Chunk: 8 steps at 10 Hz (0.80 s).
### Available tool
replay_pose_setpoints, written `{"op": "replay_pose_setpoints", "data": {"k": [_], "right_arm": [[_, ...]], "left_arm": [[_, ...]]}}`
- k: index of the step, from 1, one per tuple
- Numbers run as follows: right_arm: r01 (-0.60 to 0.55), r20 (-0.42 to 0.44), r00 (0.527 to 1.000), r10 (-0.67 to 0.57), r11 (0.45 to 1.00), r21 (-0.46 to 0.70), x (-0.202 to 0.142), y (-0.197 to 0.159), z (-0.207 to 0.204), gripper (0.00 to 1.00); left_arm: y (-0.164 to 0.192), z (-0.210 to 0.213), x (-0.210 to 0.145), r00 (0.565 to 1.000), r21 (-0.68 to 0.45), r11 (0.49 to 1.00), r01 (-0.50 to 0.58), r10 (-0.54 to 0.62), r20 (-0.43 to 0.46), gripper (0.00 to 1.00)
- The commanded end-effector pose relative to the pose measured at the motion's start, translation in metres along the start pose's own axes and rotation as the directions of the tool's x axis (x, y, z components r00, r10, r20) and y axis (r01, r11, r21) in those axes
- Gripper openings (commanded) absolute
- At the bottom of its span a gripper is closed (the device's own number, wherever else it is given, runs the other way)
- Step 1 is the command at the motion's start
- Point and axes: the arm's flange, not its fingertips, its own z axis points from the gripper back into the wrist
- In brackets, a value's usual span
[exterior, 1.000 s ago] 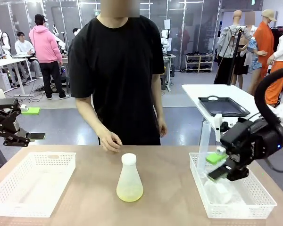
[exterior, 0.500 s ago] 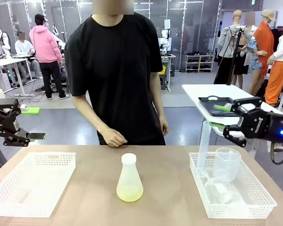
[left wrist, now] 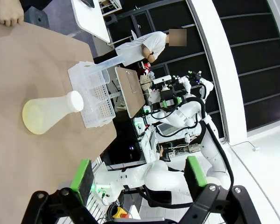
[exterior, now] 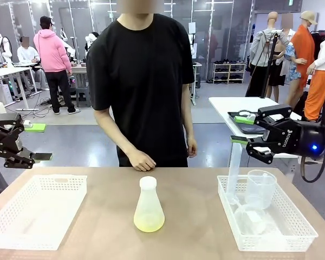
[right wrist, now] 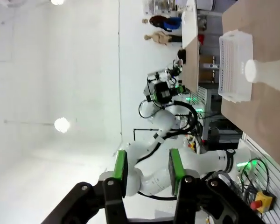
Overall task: Prepare the solutions needed for the experiment.
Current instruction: When the human places the Big flask in the center of the table, pick up the Big flask and place it in the left Organizing basket.
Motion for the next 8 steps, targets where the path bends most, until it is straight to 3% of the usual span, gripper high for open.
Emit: {"op": "replay_pose_setpoints", "data": {"k": [1,3,4,8], "right_arm": [[-0.041,-0.033,0.999,0.039,0.998,-0.040,-0.070,-0.029,-0.008,0.47],[-0.027,-0.063,0.998,0.023,0.997,-0.075,-0.067,-0.028,-0.014,0.47],[-0.025,-0.039,0.999,0.024,0.999,-0.038,-0.006,0.000,-0.006,0.47],[-0.025,-0.039,0.999,0.024,0.999,-0.038,-0.006,0.000,-0.006,0.47]], "left_arm": [[-0.003,-0.002,0.002,1.000,-0.028,1.000,-0.007,0.007,0.009,1.00],[-0.003,-0.002,0.002,1.000,-0.028,1.000,-0.007,0.007,0.009,1.00],[-0.003,-0.002,0.002,1.000,-0.028,1.000,-0.007,0.007,0.009,1.00],[-0.003,-0.002,0.002,1.000,-0.028,1.000,-0.007,0.007,0.009,1.00]]}}
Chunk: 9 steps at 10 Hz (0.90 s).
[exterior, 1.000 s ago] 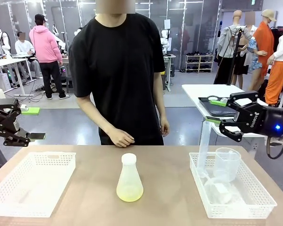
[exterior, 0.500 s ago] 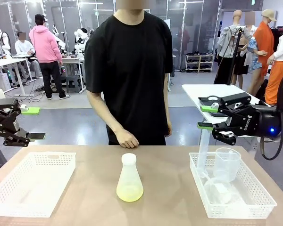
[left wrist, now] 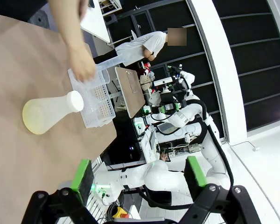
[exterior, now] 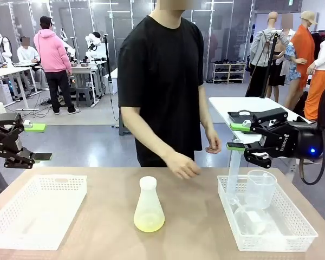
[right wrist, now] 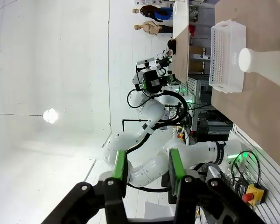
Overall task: Prepare the solutions needed for the experiment.
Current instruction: When the human places the Big flask in the center of the table, pick up the Big flask and place it in the left Organizing basket.
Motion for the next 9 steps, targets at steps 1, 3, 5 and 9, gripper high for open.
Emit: {"op": "replay_pose_setpoints", "data": {"k": [1,3,5,9], "right_arm": [[-0.002,0.008,1.000,0.002,1.000,0.014,0.001,0.002,0.000,0.47],[-0.002,0.008,1.000,0.002,1.000,0.014,0.001,0.002,0.000,0.47],[-0.002,0.008,1.000,0.002,1.000,0.014,0.001,0.002,0.000,0.47],[-0.002,0.008,1.000,0.002,1.000,0.014,0.001,0.002,0.000,0.47]], "left_arm": [[-0.003,-0.002,0.002,1.000,-0.028,1.000,-0.007,0.007,0.009,1.00],[-0.003,-0.002,0.002,1.000,-0.028,1.000,-0.007,0.007,0.009,1.00],[0.015,-0.013,0.029,0.998,-0.003,0.999,0.048,-0.048,-0.041,1.00],[0.048,-0.068,0.101,0.805,-0.074,0.847,0.526,-0.524,-0.278,1.00]]}}
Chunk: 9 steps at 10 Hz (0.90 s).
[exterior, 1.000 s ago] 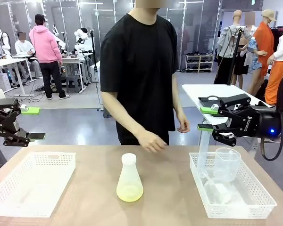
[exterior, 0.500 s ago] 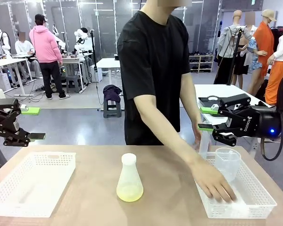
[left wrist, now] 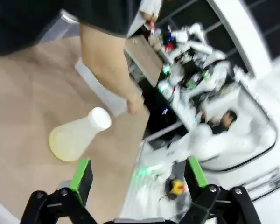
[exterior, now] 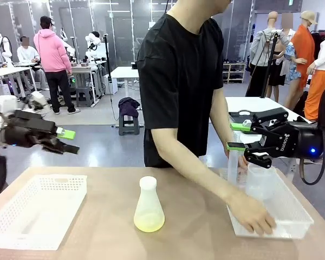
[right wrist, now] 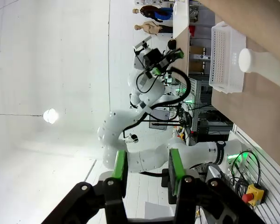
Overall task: Prepare the solutions needed for the experiment.
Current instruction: When the human places the Big flask in the center of the table, pick up the Big flask and place it in the left Organizing basket.
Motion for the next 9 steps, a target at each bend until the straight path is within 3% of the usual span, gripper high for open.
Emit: {"op": "replay_pose_setpoints", "data": {"k": [1,2,3,4,8,9], "right_arm": [[-0.002,0.007,1.000,0.002,1.000,0.013,0.001,0.002,0.000,0.47],[-0.002,0.007,1.000,0.002,1.000,0.013,0.001,0.002,0.000,0.47],[-0.002,0.007,1.000,0.002,1.000,0.013,0.001,0.002,0.000,0.47],[-0.002,0.007,1.000,0.002,1.000,0.013,0.001,0.002,0.000,0.47],[-0.002,0.007,1.000,0.002,1.000,0.013,0.001,0.002,0.000,0.47],[-0.002,0.007,1.000,0.002,1.000,0.013,0.001,0.002,0.000,0.47]], "left_arm": [[0.023,-0.011,0.015,0.972,-0.005,0.975,0.221,-0.221,-0.083,1.00],[0.026,-0.018,0.015,0.967,0.007,0.970,0.241,-0.240,-0.088,1.00],[0.033,-0.020,0.014,0.973,0.021,0.986,0.166,-0.160,-0.165,1.00],[0.023,-0.019,0.017,0.975,-0.013,0.980,0.197,-0.197,-0.106,1.00],[0.029,-0.019,0.016,0.972,-0.008,0.980,0.201,-0.200,-0.126,1.00],[0.052,-0.057,0.021,0.884,-0.013,0.907,0.421,-0.413,-0.217,1.00]]}}
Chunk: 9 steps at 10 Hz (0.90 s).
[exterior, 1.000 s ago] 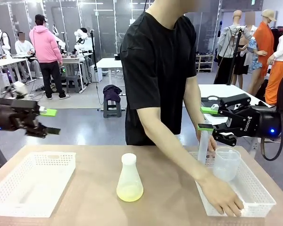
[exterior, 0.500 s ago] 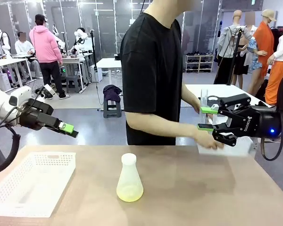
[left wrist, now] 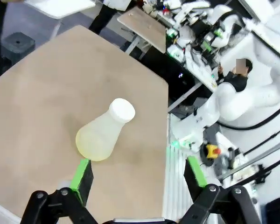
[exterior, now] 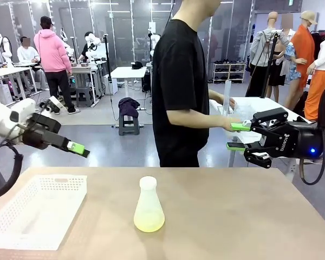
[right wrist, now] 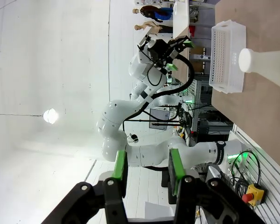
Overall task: Prepare the solutions needed for the experiment.
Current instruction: When the human places the Big flask in the center of the table, pick up the Big flask and place it in the left Organizing basket.
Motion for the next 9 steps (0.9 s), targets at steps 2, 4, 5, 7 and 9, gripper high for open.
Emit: {"op": "replay_pose_setpoints", "data": {"k": [2,4,5,7,9], "right_arm": [[-0.002,0.006,1.000,0.002,1.000,0.013,0.001,0.002,0.000,0.47],[-0.002,0.006,1.000,0.002,1.000,0.013,0.001,0.002,0.000,0.47],[-0.002,0.006,1.000,0.002,1.000,0.013,0.001,0.002,0.000,0.47],[-0.002,0.006,1.000,0.002,1.000,0.013,0.001,0.002,0.000,0.47],[-0.002,0.006,1.000,0.002,1.000,0.013,0.001,0.002,0.000,0.47]], "left_arm": [[0.034,-0.062,0.000,0.867,0.020,0.874,0.485,-0.478,-0.144,1.00],[0.041,-0.071,-0.012,0.733,-0.007,0.743,0.669,-0.661,-0.161,1.00],[0.039,-0.072,-0.015,0.730,-0.024,0.739,0.673,-0.669,-0.142,1.00],[0.032,-0.078,-0.004,0.796,-0.038,0.816,0.577,-0.572,-0.197,1.00],[0.032,-0.078,-0.004,0.796,-0.038,0.816,0.577,-0.572,-0.197,1.00]]}}
